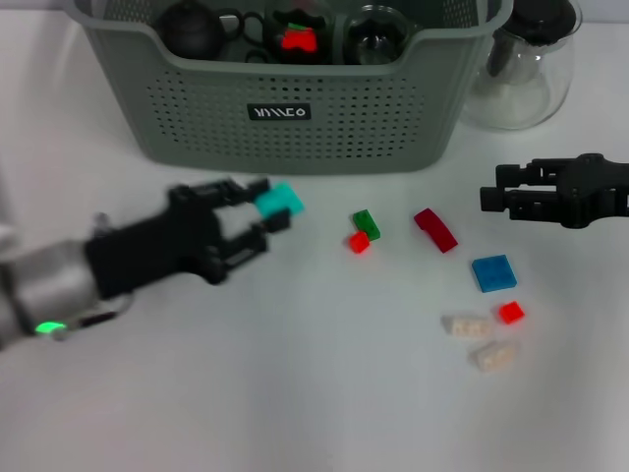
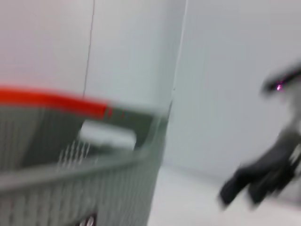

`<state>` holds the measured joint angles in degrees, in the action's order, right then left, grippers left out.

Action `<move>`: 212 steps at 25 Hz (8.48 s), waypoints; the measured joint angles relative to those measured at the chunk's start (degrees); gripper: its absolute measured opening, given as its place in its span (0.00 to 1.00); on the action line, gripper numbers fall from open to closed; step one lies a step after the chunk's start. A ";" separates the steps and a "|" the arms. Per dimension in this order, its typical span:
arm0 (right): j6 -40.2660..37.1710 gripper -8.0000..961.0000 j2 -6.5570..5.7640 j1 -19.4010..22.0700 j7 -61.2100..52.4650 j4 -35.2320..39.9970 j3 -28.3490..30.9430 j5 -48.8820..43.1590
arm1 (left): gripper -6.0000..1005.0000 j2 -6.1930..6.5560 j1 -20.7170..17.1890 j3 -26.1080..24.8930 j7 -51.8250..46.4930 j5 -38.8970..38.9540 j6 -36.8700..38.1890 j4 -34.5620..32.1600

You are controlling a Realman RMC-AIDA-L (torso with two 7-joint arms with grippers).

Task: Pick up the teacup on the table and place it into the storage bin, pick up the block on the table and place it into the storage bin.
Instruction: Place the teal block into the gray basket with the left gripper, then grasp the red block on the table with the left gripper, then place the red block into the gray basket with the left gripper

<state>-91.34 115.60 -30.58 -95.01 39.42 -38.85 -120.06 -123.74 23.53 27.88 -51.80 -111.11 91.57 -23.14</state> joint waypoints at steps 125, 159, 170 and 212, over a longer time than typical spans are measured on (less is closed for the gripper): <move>0.73 0.62 -0.03 -1.50 -2.64 -0.04 0.10 -0.26 | 0.37 -1.06 14.68 -4.55 32.42 2.89 -36.96 30.01; 0.73 0.62 0.05 -0.94 -2.51 -0.04 -0.18 -0.34 | 0.36 -1.07 14.29 -4.87 32.51 0.99 -36.88 30.44; 0.44 0.62 0.06 -0.62 -2.45 -0.04 -0.05 -0.36 | 0.35 -1.06 14.80 -4.81 32.56 0.65 -37.62 31.28; 0.34 0.62 0.06 -1.10 -1.89 0.32 -0.26 -0.36 | 0.21 9.48 22.03 7.20 -62.01 3.23 1.67 -29.62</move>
<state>-91.00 115.66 -31.68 -96.90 39.74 -39.10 -120.42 -114.26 45.56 35.08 -113.81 -107.88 93.25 -52.77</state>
